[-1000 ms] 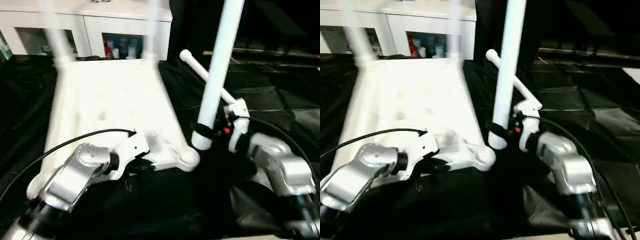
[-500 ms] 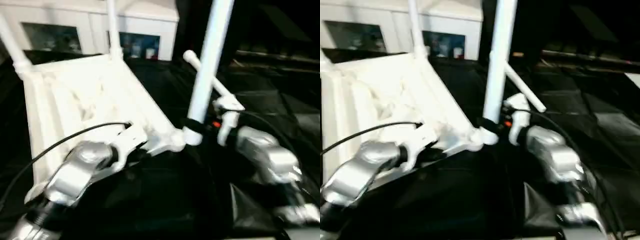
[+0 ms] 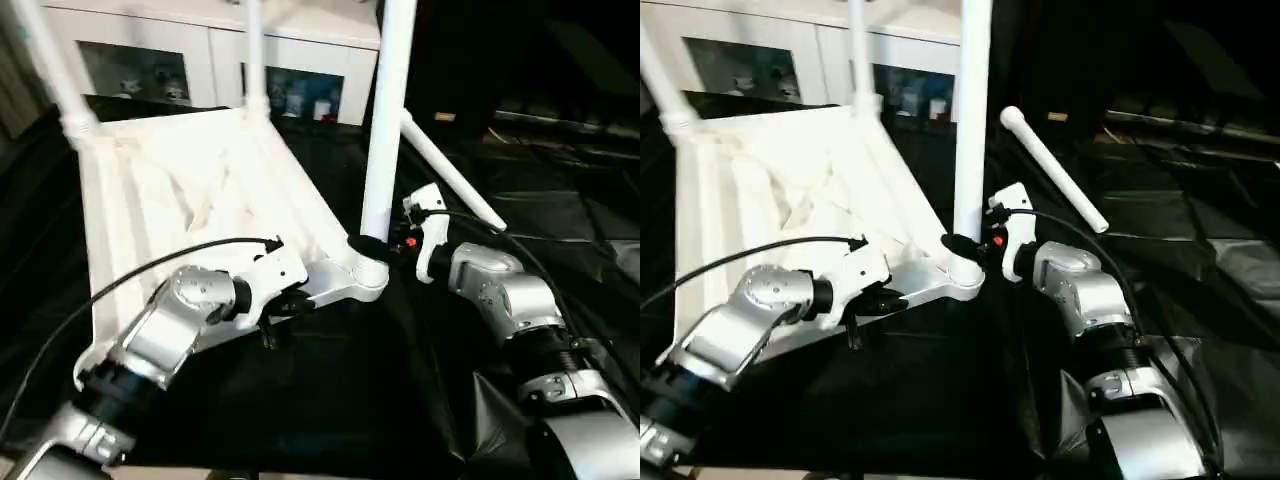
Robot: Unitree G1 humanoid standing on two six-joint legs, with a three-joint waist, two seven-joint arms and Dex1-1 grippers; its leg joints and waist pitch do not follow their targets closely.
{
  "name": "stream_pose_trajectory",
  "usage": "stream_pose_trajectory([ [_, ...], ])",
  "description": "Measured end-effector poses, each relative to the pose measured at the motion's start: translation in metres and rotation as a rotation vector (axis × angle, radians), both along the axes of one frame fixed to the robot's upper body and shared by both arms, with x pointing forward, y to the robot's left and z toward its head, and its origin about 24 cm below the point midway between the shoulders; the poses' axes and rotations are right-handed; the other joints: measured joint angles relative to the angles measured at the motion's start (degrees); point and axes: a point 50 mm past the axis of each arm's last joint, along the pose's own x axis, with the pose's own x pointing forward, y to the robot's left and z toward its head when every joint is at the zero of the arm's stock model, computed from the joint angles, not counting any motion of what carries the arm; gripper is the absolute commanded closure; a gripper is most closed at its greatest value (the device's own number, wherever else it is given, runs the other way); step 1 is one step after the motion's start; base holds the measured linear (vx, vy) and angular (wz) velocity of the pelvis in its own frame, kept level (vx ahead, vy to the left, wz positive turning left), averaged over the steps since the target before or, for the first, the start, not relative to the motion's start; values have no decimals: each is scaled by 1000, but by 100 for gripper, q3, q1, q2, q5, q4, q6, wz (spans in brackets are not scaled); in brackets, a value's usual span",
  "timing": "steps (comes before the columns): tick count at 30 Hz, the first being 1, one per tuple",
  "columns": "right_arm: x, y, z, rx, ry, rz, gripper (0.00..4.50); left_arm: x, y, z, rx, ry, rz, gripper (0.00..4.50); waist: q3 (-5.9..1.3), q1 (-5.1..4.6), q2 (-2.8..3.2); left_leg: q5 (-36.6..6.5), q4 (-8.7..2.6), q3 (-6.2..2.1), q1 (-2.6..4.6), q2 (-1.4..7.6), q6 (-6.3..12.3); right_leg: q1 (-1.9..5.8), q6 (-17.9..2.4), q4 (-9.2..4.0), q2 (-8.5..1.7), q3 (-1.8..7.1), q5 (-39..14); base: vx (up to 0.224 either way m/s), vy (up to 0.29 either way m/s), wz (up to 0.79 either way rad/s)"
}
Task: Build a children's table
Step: Insert table leg to table base
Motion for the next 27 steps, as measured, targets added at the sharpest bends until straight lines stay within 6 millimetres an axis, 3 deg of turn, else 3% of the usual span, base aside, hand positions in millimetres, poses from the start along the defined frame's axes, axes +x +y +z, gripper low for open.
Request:
stream_pose_trajectory([
  [9,1,-1,-2,12,-6,0,262,2,1,0,-3,6,-10,450,-1,5,-1,8,0,1,-2,3,-12,0,0,4,0,-3,0,0,0,0],
  [17,-5,-8,-14,135,-12,-75,262,5,0,0,-6,17,-14,450,-1,18,0,13,-1,2,-4,13,-20,4,-2,6,0,-13,4,0,0,0],
  [27,-18,-9,-30,232,-142,-172,262,9,0,-1,-5,23,-18,450,6,40,37,14,-4,1,-2,18,-23,5,-12,4,0,-21,13,0,0,0],
])
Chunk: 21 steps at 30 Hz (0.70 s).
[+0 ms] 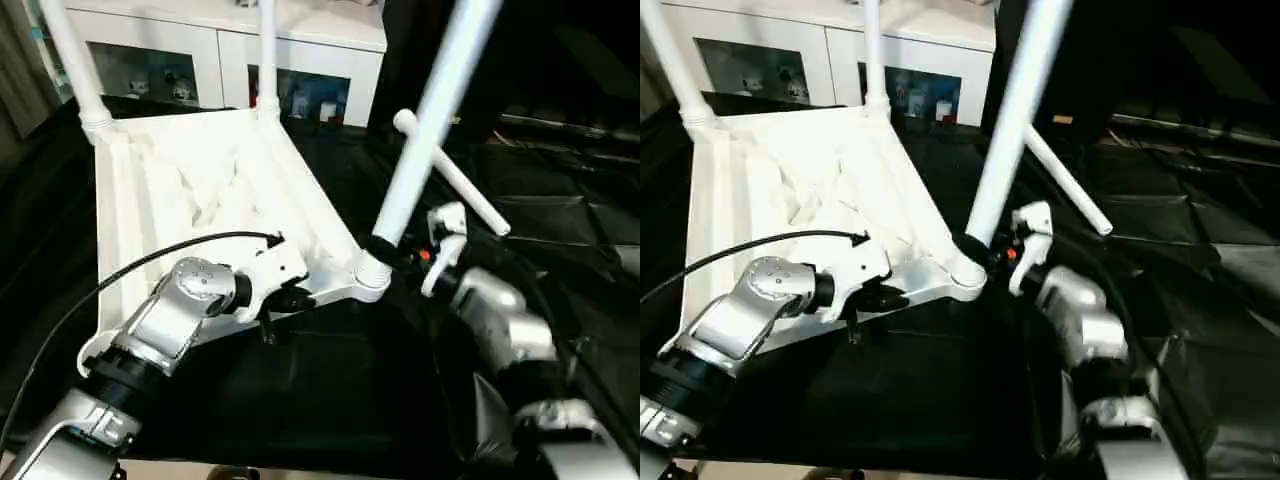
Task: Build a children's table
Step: Insert table leg to table base
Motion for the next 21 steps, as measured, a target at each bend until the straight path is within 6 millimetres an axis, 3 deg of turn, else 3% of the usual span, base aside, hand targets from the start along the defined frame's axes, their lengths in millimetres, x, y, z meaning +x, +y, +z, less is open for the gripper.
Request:
stream_pose_trajectory([
  [12,-12,8,-10,11,-119,-96,262,4,2,0,9,16,0,450,-3,5,183,0,-9,-5,2,7,-1,1,-12,-3,0,-16,7,0,0,0],
  [21,-15,14,-12,12,-133,-106,262,5,3,1,13,18,0,450,-5,3,183,0,-17,-4,1,12,-1,1,-11,-9,0,-24,7,0,0,0],
])
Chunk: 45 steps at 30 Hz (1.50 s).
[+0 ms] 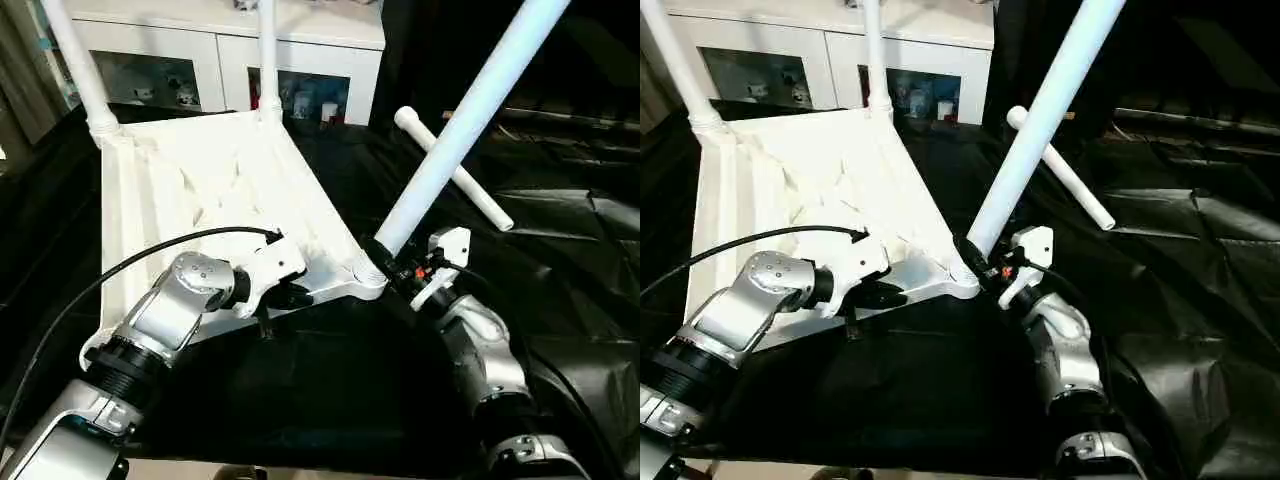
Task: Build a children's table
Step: Insert table leg to table base
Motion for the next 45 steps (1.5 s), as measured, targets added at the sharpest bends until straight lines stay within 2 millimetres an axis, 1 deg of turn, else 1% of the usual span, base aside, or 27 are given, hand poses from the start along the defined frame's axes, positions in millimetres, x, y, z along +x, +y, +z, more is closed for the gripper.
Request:
stream_pose_trajectory([
  [4,4,-1,3,-37,15,61,262,0,2,0,6,2,0,450,-7,-27,-17,0,-3,2,0,0,0,0,0,-5,0,0,0,0,0,0],
  [8,9,-2,8,-88,39,155,262,-1,4,0,8,8,-7,450,-37,-41,-65,0,-25,2,1,2,0,1,2,-22,0,-9,-1,0,0,0],
  [11,11,-5,11,-106,52,214,262,-2,4,0,6,9,-16,450,-40,-41,-69,2,-26,2,0,3,-3,2,2,-28,0,-12,-1,0,0,0],
  [13,12,-8,13,-129,57,247,262,-2,4,0,5,8,-22,450,-40,-35,-70,2,-28,2,-2,4,-3,3,2,-33,0,-15,-1,0,0,0],
  [17,10,-11,12,-153,59,317,262,-2,6,0,6,7,-42,450,-49,10,-83,2,-33,2,-3,8,-3,15,2,-54,0,-27,-2,0,0,0],
  [26,9,-11,12,-206,54,393,262,-2,12,-1,10,4,-103,450,-79,21,-128,2,-33,2,-1,10,-3,32,2,-78,0,-33,-2,0,0,0],
  [31,9,-9,12,-225,49,418,262,-2,14,-2,6,6,-124,450,-83,21,-125,2,-36,2,16,13,-4,45,2,-78,0,-36,-2,0,0,0],
  [36,8,-8,10,-231,57,456,262,-2,19,-4,-5,30,-153,450,-80,9,-119,0,-57,2,81,12,-6,104,9,-95,0,-36,-13,0,0,0],
  [40,4,-8,8,-237,45,509,262,-1,24,-2,-1,49,-194,450,-81,41,-118,0,-68,2,82,12,-6,106,8,-101,0,-39,-19,0,0,0],
  [45,0,-8,7,-240,43,539,262,0,27,-3,-1,68,-220,450,-99,74,-100,0,-70,5,85,12,-6,110,2,-104,0,-39,-25,0,0,0],
])
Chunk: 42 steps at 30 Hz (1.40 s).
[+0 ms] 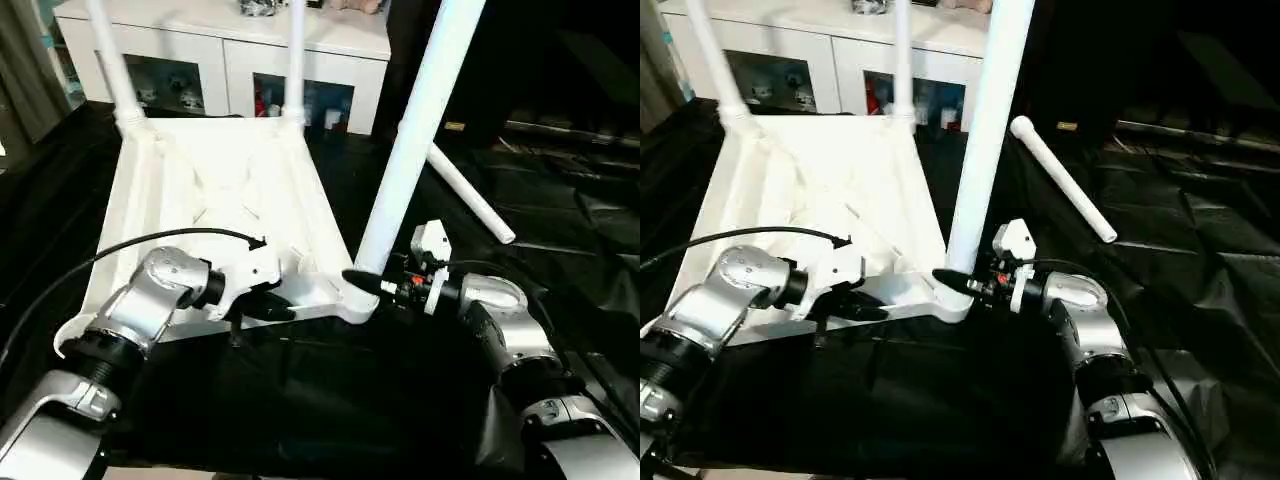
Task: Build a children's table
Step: Insert table leg to table base, then rotate leg to tighten
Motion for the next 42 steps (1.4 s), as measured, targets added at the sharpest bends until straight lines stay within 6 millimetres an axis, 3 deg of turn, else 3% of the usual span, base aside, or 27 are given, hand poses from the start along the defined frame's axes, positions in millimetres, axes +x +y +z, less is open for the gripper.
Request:
stream_pose_trajectory([
  [4,1,0,-2,-2,-2,-34,262,2,0,-3,-7,6,7,450,-3,5,12,0,-3,0,17,0,0,-2,1,-2,0,0,-1,0,0,0],
  [10,15,9,-9,-30,-2,-279,262,10,-9,-10,-1,-39,135,450,-1,-121,20,-2,-12,-21,73,0,-2,9,47,-35,-7,-17,-28,-18,6,-4],
  [16,34,10,-7,-30,25,-582,262,13,-45,-14,-42,-28,352,450,36,-271,81,-3,-24,-45,76,-7,-1,-3,46,-181,-13,-44,-28,-51,46,-19],
  [19,46,8,-4,-22,67,-790,262,15,-78,-18,-74,-18,495,450,44,-322,101,-5,-29,-41,84,-49,2,-11,46,-202,-55,-44,-28,-12,18,-4],
  [24,56,6,-1,-44,97,-1012,262,17,-114,-20,-76,-41,582,450,54,-343,134,-23,-84,-44,89,-82,32,14,51,-335,-182,-225,-31,0,0,0],
  [26,57,9,-1,-52,95,-1037,262,17,-117,-20,-73,-48,599,450,54,-358,134,-23,-115,-42,87,-90,32,17,51,-387,-190,-234,-31,0,0,0],
  [37,60,19,2,-75,87,-1008,262,18,-113,-18,-66,-52,623,450,70,-409,93,-23,-115,-34,83,-97,32,-8,52,-406,-199,-236,-31,0,0,0],
  [38,60,20,2,-75,87,-1003,227,19,-112,-18,-66,-52,624,450,70,-413,92,-23,-117,-35,83,-97,33,-8,52,-411,-199,-240,-32,0,0,0],
  [42,59,21,0,-86,101,-964,187,20,-110,-17,-67,-57,633,450,84,-446,92,-24,-121,-37,83,-96,33,-8,53,-424,-204,-259,-32,0,0,0],
])
